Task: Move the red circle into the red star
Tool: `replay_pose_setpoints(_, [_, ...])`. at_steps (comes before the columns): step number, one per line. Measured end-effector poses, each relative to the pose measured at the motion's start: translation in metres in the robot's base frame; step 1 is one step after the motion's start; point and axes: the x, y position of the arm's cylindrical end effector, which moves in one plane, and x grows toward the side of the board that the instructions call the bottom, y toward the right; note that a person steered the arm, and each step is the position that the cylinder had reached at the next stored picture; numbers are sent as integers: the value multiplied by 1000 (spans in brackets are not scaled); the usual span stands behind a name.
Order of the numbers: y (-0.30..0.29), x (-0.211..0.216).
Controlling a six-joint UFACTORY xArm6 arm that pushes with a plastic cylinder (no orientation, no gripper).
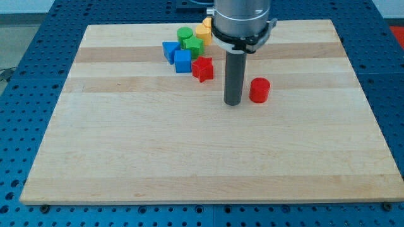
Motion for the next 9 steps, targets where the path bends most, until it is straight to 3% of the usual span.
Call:
replay_pose_setpoints(1, [62, 45])
replay_pose_setpoints(2, [113, 32])
replay_pose_setpoints(3, [99, -7])
replay_pose_setpoints(4, [52, -10])
replay_pose_setpoints(9, [-43, -21])
